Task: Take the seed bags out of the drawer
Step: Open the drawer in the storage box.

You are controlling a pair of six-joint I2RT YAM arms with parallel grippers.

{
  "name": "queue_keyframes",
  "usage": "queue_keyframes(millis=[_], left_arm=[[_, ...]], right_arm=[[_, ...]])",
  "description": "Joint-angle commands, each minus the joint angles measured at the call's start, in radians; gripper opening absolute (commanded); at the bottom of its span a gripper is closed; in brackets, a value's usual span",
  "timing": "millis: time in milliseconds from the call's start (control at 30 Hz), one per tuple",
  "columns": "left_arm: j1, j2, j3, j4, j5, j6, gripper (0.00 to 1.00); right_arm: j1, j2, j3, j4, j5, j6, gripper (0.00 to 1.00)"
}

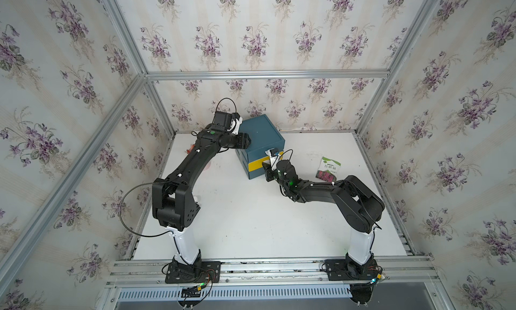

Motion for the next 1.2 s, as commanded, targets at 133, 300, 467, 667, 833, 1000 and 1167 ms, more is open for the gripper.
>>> queue_keyframes(millis=[133,300,467,667,833,1000,1167], left_arm=[[0.007,0.001,-0.016,-0.197,-0.052,0.040,0.68],[0.009,-0.003,-0.016,-0.198,-0.053,0.038,0.68],[0.009,0.000,-0.017,-0.197,-0.044,0.037,0.68],[0.009,0.002,-0.013,-0.196,-0.039,0.037,0.68],[0.008,0.007,-0.008,-0.195,-0.033,0.032,0.68],[0.009,0.006,-0.002,-0.200,-0.038,0.037,0.69],[0.008,0.003,-0.001,-0.205,-0.041,0.040,0.68]], right_arm=[[0.009,-0.039,-0.028,0.044,-0.029,0.028,0.07],[0.024,-0.061,-0.058,0.039,-0.021,0.033,0.07],[0.041,-0.088,-0.098,0.034,-0.005,0.037,0.07],[0.052,-0.122,-0.147,0.024,0.012,0.046,0.07],[0.070,-0.150,-0.183,0.013,0.028,0.056,0.07],[0.094,-0.179,-0.220,0.004,0.051,0.069,0.07],[0.113,-0.219,-0.261,-0.016,0.069,0.082,0.07]])
